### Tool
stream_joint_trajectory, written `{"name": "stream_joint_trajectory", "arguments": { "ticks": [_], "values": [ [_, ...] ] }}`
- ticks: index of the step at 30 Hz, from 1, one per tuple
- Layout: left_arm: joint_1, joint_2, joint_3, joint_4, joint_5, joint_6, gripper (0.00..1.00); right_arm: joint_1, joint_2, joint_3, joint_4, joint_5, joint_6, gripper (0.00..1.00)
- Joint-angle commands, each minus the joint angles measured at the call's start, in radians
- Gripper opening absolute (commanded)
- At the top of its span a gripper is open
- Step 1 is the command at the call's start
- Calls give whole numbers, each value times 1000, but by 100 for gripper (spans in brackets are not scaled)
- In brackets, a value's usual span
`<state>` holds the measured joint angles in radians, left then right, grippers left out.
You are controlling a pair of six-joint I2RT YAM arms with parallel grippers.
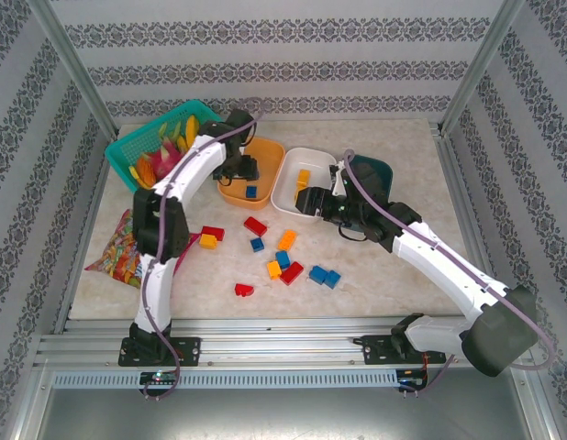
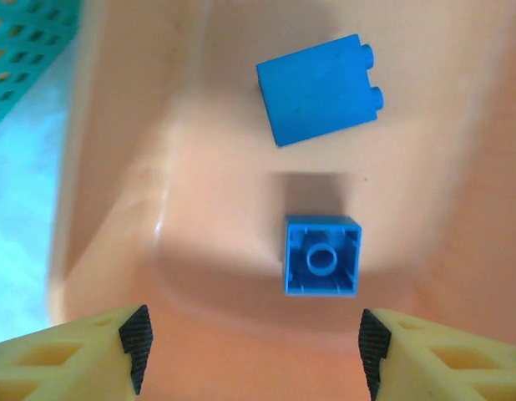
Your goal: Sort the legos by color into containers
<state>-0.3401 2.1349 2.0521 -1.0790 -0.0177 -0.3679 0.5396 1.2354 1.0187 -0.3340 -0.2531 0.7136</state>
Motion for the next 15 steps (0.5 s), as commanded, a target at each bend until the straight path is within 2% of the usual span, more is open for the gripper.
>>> {"name": "stream_joint_trajectory", "arguments": {
  "ticks": [1,9,15],
  "values": [
    [11,-205,-139,6,15,-60,72,21,-1,50,-37,8,-82,74],
    [30,-564,-621,87,80,-191,74,216,4,45,35,53,-226,75],
    [30,-771,-853,114,85,-279,74,333,71,40,9,98,-235,74]
  ]
}}
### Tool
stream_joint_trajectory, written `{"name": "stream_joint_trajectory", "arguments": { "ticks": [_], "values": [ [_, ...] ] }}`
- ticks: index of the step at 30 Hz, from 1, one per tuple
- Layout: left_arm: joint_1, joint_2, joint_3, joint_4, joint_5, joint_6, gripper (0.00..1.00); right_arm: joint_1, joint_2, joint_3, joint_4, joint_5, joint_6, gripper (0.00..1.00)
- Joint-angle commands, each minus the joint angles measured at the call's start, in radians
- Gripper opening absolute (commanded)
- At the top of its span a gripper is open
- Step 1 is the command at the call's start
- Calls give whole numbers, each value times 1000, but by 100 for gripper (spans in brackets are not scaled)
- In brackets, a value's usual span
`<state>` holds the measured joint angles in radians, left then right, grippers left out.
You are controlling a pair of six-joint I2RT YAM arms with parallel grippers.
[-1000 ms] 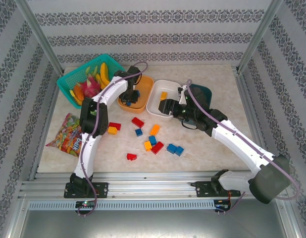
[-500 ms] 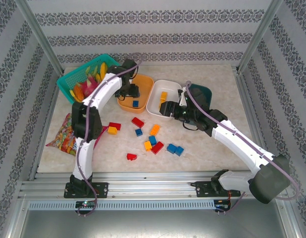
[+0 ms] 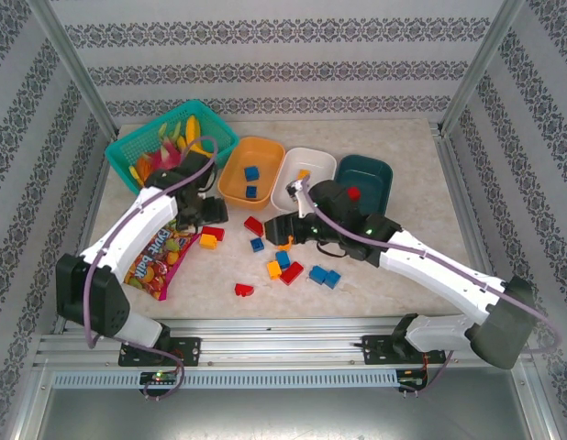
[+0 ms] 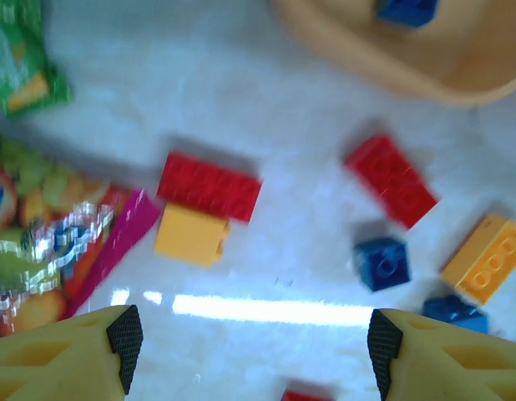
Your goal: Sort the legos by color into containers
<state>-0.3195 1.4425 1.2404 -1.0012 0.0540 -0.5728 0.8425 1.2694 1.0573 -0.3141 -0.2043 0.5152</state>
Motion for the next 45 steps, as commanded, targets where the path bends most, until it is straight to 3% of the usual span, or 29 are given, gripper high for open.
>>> {"name": "stream_joint_trajectory", "arguments": {
  "ticks": [1,8,13,17,24,32,38,41,45],
  "values": [
    [9,-109,-70,36,11,-87,74,51,56,13,-38,66,-49,74],
    [9,-316,-167,-24,-78,-150,74,226,242,124,-232,19,-253,74],
    [9,-507,-257,-97,-98,-259,75,267,395,195,-281,-21,-364,78],
    [8,-653,-312,-154,-106,-329,74,285,541,297,-338,51,-404,79],
    [9,-760,-317,-232,-122,-372,74,313,721,427,-413,82,-443,80],
    [9,-766,-294,-255,-136,-372,74,319,820,487,-459,129,-444,58],
    [9,-762,-311,-240,-118,-376,74,316,846,503,-457,154,-434,33],
    [10,-763,-313,-228,-110,-374,74,310,824,498,-447,152,-419,21],
    [8,-742,-299,-171,-58,-327,74,262,729,475,-438,159,-371,15]
  ]
}}
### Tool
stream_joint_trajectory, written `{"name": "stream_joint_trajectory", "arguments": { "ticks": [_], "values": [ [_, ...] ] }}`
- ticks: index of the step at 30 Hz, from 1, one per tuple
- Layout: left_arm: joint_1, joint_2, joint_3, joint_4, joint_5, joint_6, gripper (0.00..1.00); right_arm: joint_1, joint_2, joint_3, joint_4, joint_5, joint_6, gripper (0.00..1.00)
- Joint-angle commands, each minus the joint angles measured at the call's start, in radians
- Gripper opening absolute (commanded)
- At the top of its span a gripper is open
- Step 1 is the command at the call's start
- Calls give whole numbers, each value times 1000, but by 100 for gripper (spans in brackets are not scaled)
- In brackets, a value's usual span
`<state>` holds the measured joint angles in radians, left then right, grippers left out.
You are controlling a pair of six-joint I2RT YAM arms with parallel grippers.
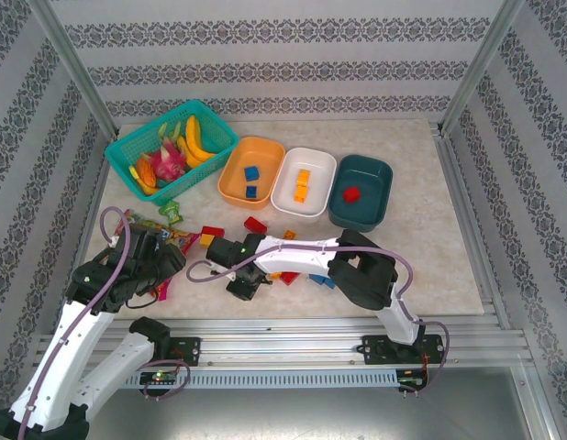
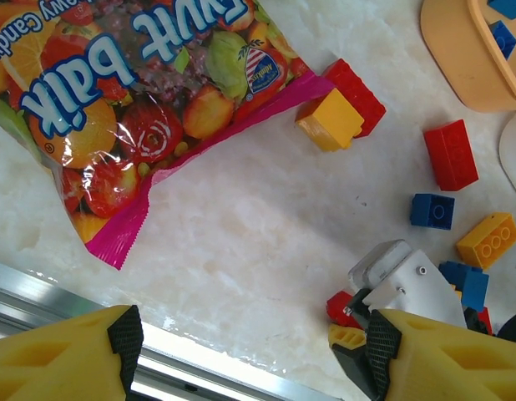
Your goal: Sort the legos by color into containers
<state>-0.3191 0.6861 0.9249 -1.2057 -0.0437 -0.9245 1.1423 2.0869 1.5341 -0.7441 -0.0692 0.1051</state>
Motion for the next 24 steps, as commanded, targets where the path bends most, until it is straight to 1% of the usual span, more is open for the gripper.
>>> {"name": "stream_joint_trajectory", "arguments": {
  "ticks": [1,3,6,9,13,15,18,21,24],
  "values": [
    [8,35,27,67,70,50,74,-63,-125,-9,-8,23,56,14],
    [6,79,52,130,130,93,74,-118,-206,-27,-10,26,86,14],
    [-7,161,97,251,213,144,74,-232,-331,-66,-20,53,130,13],
    [-30,267,150,355,287,172,74,-383,-444,-122,-21,67,182,12],
    [-99,398,216,450,296,194,74,-602,-525,-188,-24,49,240,13],
    [-132,460,245,490,301,195,74,-706,-533,-217,-11,11,252,13],
    [-172,535,286,527,300,197,74,-818,-494,-232,10,-61,260,13],
    [-203,589,316,551,297,196,74,-886,-419,-222,28,-106,250,13],
    [-222,625,341,567,298,195,74,-917,-325,-195,31,-128,234,13]
  ]
}}
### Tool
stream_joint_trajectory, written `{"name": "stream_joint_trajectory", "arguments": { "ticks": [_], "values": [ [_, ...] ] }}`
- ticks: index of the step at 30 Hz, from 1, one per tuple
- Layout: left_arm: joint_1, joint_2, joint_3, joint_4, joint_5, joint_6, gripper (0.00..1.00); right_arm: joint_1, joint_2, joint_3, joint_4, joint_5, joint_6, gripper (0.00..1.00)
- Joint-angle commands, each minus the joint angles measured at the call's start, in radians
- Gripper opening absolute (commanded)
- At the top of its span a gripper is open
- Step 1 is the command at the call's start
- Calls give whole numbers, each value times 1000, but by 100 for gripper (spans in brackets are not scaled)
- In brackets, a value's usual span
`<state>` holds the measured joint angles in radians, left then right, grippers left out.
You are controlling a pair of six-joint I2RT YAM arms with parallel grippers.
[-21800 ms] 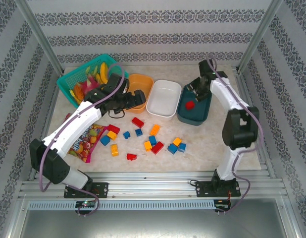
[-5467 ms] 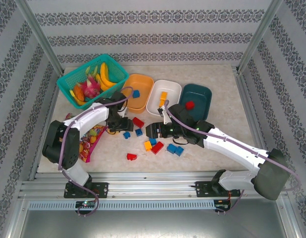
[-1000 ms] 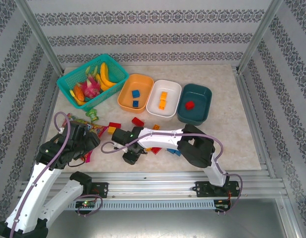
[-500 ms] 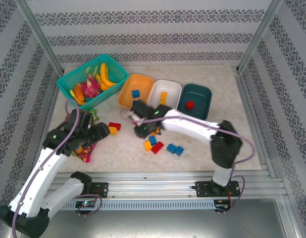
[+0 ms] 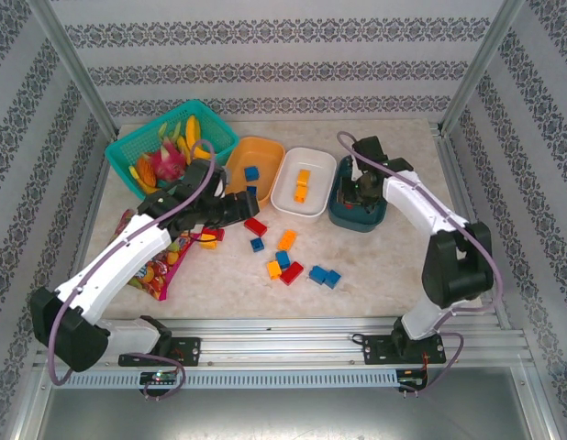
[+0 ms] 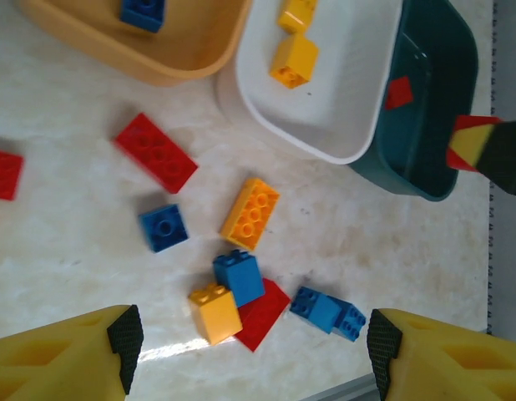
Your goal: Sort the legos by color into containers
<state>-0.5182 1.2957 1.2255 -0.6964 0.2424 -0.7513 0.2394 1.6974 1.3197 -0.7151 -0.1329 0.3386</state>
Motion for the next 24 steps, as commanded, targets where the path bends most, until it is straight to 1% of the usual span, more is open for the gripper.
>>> {"name": "stream_joint_trajectory", "arguments": {
  "ticks": [1,7,12,16,18,22,24],
  "values": [
    [-27,23,48,61,13,20,74,-23,89,25,7,-67,-1,13],
    [-65,68,101,87,31,23,74,-57,214,68,29,-100,-1,14],
    [-97,89,133,147,78,25,74,-58,265,78,40,-98,3,14],
    [-118,100,159,162,73,29,74,-60,294,81,51,-102,14,17],
    [-123,104,168,165,71,30,74,-60,302,85,52,-105,17,22],
    [-126,104,178,157,63,33,74,-59,296,96,45,-100,15,41],
    [-126,95,178,148,50,32,74,-56,272,101,36,-91,11,49]
  ]
}}
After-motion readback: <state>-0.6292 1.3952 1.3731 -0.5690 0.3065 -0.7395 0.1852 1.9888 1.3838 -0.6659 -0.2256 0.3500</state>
